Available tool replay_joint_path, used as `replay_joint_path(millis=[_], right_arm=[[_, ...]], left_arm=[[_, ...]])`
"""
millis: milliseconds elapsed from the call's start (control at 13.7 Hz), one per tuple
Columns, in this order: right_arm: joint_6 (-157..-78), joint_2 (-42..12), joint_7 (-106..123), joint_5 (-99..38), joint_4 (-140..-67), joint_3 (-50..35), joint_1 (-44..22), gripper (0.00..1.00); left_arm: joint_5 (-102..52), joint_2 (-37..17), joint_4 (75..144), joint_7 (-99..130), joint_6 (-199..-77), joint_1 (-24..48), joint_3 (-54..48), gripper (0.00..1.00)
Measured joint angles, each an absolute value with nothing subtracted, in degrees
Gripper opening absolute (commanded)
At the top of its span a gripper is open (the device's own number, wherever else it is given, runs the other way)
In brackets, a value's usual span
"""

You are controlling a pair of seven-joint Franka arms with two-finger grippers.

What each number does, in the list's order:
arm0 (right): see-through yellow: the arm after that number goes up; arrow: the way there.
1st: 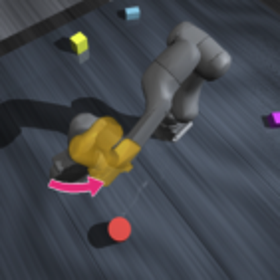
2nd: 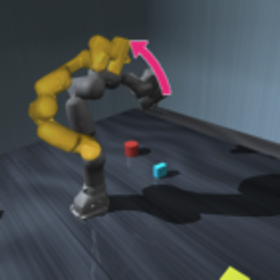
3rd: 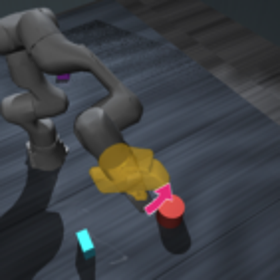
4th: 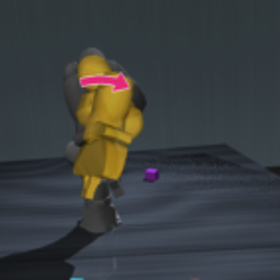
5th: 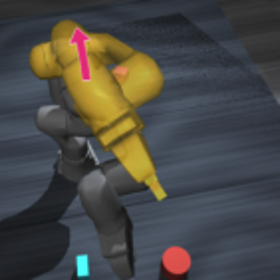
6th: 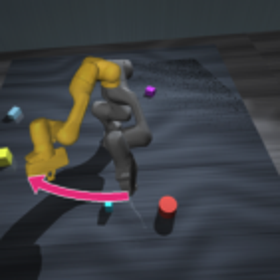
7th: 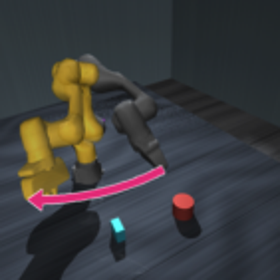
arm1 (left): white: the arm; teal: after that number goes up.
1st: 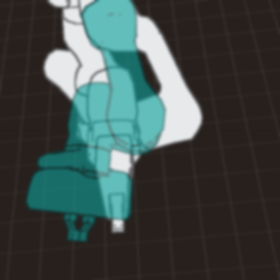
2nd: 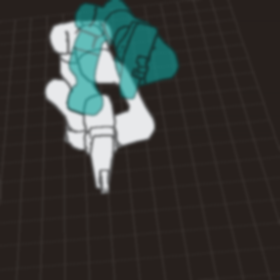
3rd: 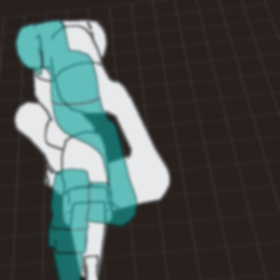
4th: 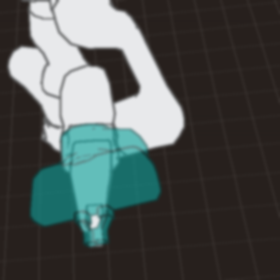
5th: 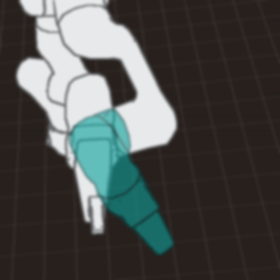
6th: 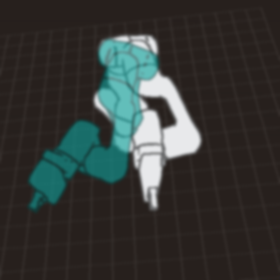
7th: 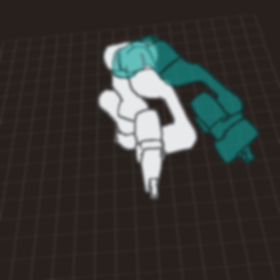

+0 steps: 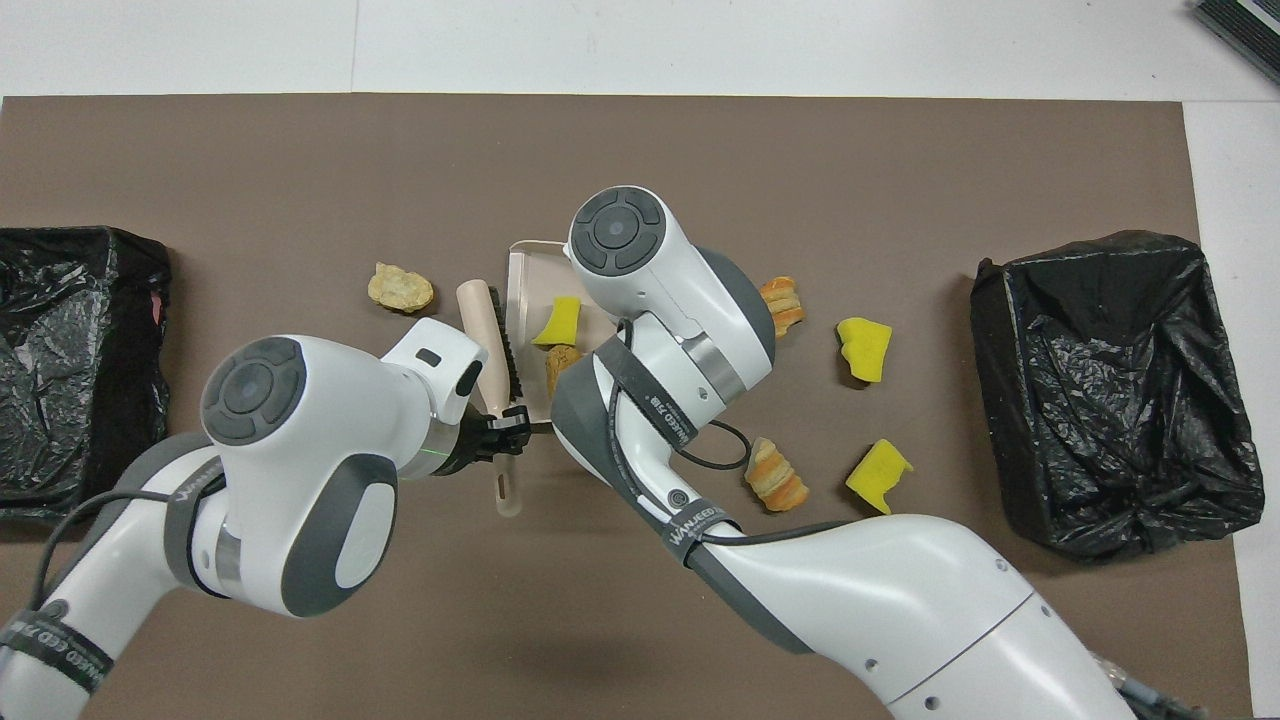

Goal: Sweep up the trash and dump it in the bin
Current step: 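Sweep the bread and sponge into the dustpan with the left gripper's brush, then sweep the remaining pieces into the dustpan with the left gripper's brush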

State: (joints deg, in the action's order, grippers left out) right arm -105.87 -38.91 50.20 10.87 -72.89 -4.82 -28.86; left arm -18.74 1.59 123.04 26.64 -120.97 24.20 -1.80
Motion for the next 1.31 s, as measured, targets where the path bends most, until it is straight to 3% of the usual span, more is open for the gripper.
replay_joint_path(millis=[219, 438, 656, 948, 1312], right_arm=[[-105.9, -38.9, 50.2, 10.9, -72.9, -4.8, -28.9, 0.0], [-105.9, -38.9, 50.2, 10.9, -72.9, -4.8, -28.9, 0.0], [-106.3, -38.9, 50.2, 10.8, -72.9, -4.8, -28.9, 0.0], [-106.4, -38.9, 50.2, 10.7, -72.9, -4.8, -28.9, 0.0], [-106.1, -38.9, 50.2, 10.8, -73.0, -4.9, -29.5, 0.0]], left_arm=[[-8.6, 2.4, 115.8, 15.1, -109.2, 17.9, -1.0, 0.0], [-2.2, 1.6, 113.8, 5.7, -108.5, 12.7, -0.6, 0.0], [4.0, -3.4, 111.6, -0.3, -110.0, 8.6, -0.5, 0.0], [4.7, -9.9, 111.6, -0.8, -113.2, 8.3, -1.3, 0.0], [-1.1, -8.2, 116.7, -0.7, -116.2, 12.8, -2.3, 0.0]])
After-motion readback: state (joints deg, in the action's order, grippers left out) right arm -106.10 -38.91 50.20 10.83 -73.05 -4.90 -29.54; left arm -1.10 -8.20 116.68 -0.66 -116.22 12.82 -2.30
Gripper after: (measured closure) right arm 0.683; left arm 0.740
